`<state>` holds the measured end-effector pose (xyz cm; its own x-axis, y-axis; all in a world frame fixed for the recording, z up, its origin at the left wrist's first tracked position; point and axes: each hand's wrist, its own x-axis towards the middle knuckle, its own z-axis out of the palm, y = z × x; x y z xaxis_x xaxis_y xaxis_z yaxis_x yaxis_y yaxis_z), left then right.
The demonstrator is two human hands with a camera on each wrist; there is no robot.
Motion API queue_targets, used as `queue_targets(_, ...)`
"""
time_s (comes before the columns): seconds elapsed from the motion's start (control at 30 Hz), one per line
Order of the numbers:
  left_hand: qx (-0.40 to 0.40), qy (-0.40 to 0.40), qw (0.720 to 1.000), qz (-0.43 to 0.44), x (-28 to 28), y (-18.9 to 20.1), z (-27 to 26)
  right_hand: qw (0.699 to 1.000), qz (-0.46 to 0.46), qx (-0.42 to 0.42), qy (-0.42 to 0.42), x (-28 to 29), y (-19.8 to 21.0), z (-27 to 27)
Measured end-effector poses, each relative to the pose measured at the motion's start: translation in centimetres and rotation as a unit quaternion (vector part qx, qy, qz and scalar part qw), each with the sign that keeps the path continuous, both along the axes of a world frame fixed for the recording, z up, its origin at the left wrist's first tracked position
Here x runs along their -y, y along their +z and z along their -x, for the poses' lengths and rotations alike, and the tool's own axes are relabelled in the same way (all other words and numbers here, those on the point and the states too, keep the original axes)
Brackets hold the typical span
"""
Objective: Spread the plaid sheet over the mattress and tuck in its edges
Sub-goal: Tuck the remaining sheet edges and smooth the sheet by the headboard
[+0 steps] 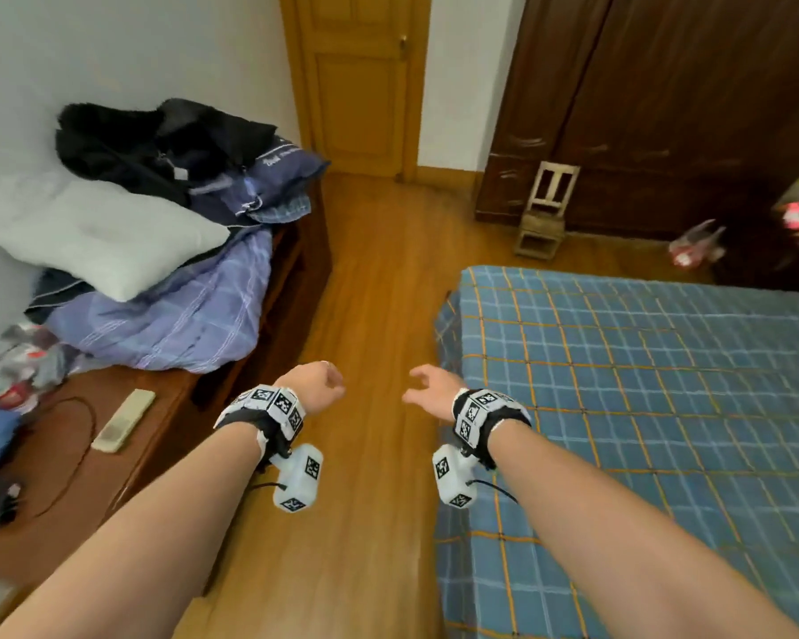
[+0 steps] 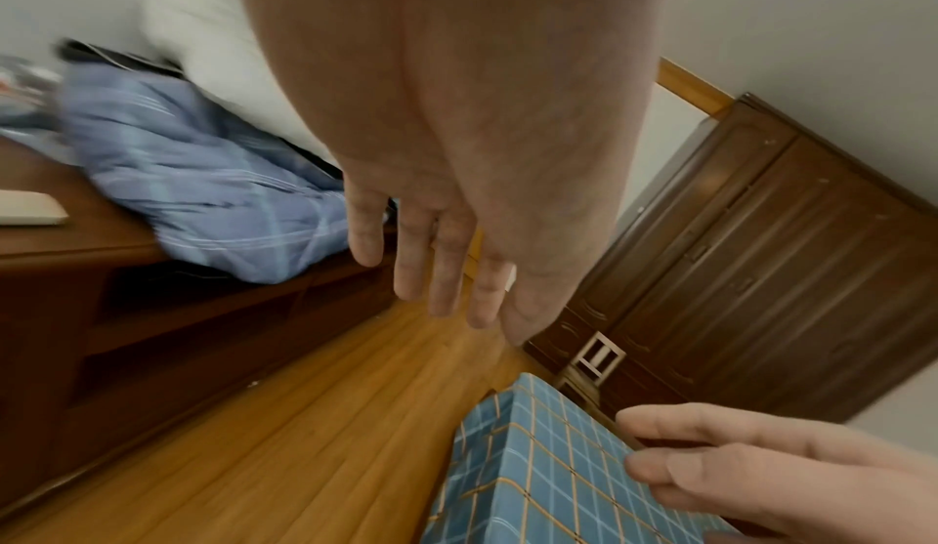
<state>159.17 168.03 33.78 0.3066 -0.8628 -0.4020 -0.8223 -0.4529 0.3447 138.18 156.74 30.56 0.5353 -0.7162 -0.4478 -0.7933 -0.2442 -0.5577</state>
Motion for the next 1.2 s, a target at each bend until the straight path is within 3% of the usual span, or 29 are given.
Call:
queue_targets(0.3, -0.004, -0.14, 0.99, 0.009, 23.6, -1.4, -5.2, 0.985, -0.024, -0.011, -0.172, 16.8, -2.3, -3.2)
queue_targets(0.43, -0.004, -0.167, 0.986, -0.011, 36.0, -1.0, -8.2, 0.976, -0.032, -0.009, -0.214, 28.6, -3.1, -5.7)
queue_targets(0.6, 0.001, -0.196, 0.981, -0.001, 52.3, 0.7, -12.5, 0.976, -0.015, -0.005, -0.219, 44.3, -1.1, -9.7)
queue_targets(0.83, -0.007, -0.305, 0.952, 0.004, 77.7, -1.2, -14.0, 0.954, -0.027, -0.016, -0.299, 65.2, -2.0, -10.7)
queue_targets(0.97, -0.015, -0.412, 0.911, -0.001, 94.2, -2.8, -12.1, 0.919, -0.035, -0.018, -0.392, 76.9, -3.4, -10.0)
queue_targets(1.2, 0.001, -0.557, 0.83, -0.026, 120.1, -2.0, -4.6, 0.806, -0.064, -0.026, -0.587, 93.3, -3.6, -7.2)
